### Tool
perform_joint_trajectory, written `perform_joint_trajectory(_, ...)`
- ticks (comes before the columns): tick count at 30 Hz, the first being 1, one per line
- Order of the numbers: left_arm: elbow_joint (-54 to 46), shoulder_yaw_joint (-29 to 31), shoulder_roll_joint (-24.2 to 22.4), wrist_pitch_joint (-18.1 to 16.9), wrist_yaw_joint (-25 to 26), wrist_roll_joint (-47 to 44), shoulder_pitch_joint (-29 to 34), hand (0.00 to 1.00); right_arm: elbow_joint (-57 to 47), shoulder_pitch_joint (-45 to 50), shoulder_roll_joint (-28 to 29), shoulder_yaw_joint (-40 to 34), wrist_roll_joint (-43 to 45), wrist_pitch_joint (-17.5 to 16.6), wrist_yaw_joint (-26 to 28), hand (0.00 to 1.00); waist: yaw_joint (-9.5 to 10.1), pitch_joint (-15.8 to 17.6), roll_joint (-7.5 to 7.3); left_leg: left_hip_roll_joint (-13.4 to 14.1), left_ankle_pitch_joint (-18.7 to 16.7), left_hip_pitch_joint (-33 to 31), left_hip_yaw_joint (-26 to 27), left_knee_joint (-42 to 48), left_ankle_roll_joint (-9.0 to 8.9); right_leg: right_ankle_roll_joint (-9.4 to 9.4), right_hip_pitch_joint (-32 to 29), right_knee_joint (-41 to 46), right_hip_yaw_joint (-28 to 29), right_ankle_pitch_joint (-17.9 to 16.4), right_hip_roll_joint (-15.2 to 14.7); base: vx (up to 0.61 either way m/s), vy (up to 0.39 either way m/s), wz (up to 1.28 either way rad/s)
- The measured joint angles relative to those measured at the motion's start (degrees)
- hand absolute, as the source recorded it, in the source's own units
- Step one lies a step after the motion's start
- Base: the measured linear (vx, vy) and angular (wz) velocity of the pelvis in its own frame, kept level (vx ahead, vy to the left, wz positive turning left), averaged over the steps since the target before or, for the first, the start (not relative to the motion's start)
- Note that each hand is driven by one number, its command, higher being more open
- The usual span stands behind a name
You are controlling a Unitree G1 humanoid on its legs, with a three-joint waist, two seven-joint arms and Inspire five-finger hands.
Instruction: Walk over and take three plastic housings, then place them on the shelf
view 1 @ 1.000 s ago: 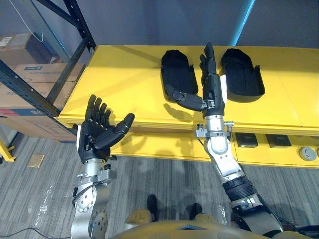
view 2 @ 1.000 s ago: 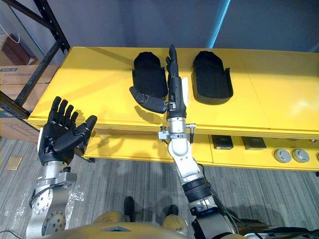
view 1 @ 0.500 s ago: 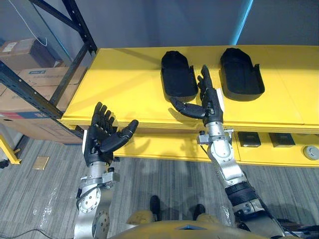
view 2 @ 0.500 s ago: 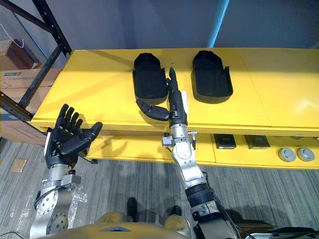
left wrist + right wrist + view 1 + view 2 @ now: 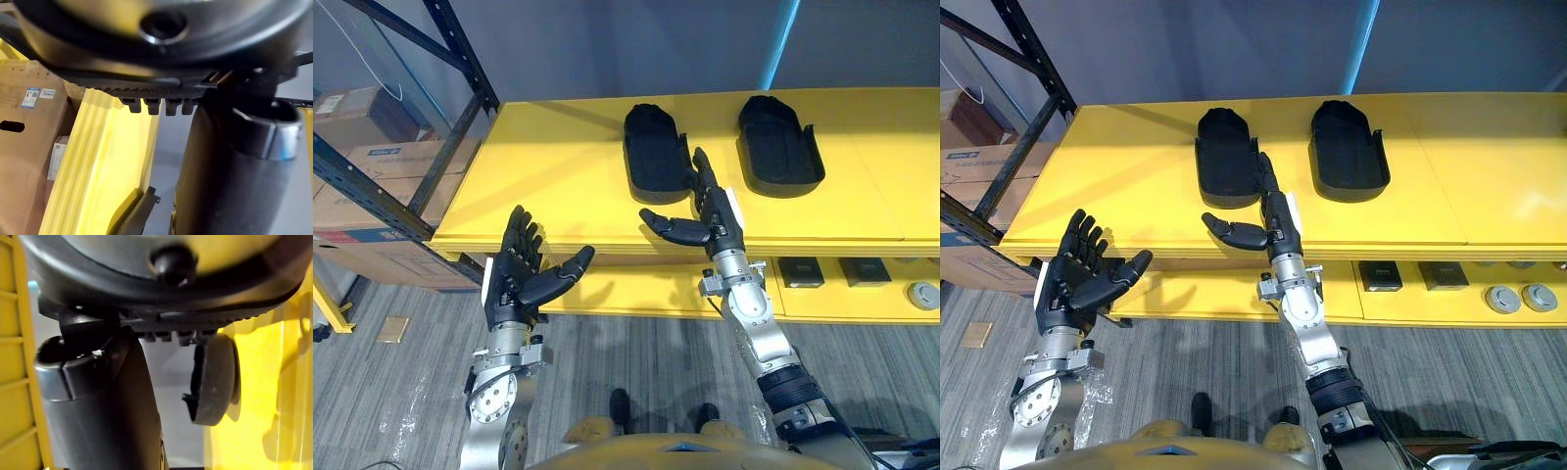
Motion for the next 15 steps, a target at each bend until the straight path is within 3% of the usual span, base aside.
perform_joint_trajectory(15,0.0,-0.56,-0.02,0.05,0.03,0.01,-0.01,1.0,0.26,-0.15,0.01,2.08,1.11,-0.11,3.09,1.0,0.14,-0.23,0.35,0.0,0.48,-0.5,-1.67,-0.02,-0.15,-0.08,0.45,-0.02,-1.74,-0.05,0.03,0.0,-0.002,0.05)
